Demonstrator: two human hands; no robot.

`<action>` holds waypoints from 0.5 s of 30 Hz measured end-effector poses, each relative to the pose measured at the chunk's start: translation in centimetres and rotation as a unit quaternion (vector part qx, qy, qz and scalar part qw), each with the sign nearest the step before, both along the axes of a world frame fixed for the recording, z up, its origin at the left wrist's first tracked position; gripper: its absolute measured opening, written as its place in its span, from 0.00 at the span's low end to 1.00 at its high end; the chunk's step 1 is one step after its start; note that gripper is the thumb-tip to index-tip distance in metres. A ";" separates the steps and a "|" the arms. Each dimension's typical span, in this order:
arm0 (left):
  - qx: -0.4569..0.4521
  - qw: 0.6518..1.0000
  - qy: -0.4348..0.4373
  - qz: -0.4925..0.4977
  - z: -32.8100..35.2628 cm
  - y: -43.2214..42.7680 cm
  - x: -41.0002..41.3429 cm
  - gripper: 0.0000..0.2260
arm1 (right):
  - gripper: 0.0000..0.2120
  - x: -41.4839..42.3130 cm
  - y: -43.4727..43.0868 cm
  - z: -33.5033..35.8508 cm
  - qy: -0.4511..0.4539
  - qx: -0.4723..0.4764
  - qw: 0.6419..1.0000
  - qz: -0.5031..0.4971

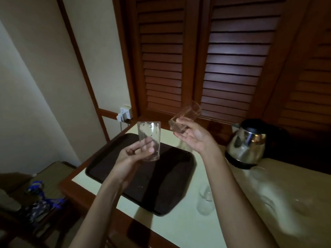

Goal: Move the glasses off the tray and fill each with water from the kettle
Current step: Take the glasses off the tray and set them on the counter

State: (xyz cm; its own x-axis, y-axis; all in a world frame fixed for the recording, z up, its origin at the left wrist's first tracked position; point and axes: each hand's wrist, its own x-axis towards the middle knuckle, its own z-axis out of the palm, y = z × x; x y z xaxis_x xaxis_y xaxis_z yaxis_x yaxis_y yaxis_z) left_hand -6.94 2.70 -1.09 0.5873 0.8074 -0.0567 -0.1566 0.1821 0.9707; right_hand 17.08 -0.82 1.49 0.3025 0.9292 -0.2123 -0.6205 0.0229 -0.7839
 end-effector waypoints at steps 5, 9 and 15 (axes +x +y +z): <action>0.047 0.999 -0.017 -0.018 1.9 -10.1 6.2 0.29 | 0.18 6.6 -12.0 2.4 -0.187 -0.023 0.978 -0.092; 0.079 0.994 -0.013 -0.075 2.8 -19.1 11.8 0.26 | 0.23 12.2 -24.1 2.7 -0.321 -0.084 0.931 -0.155; 0.135 0.973 0.036 -0.185 1.0 -31.1 20.1 0.22 | 0.33 19.6 -39.1 -0.8 -0.371 -0.184 0.872 -0.259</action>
State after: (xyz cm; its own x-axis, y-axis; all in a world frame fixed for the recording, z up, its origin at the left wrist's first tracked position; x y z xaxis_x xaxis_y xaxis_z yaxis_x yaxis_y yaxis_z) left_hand 13.18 -28.39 -0.07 0.8433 0.5321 0.0762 -0.0583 -0.0504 0.9970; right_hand 36.71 -39.92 0.72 0.8431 0.5368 -0.0336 0.0807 -0.1880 -0.9789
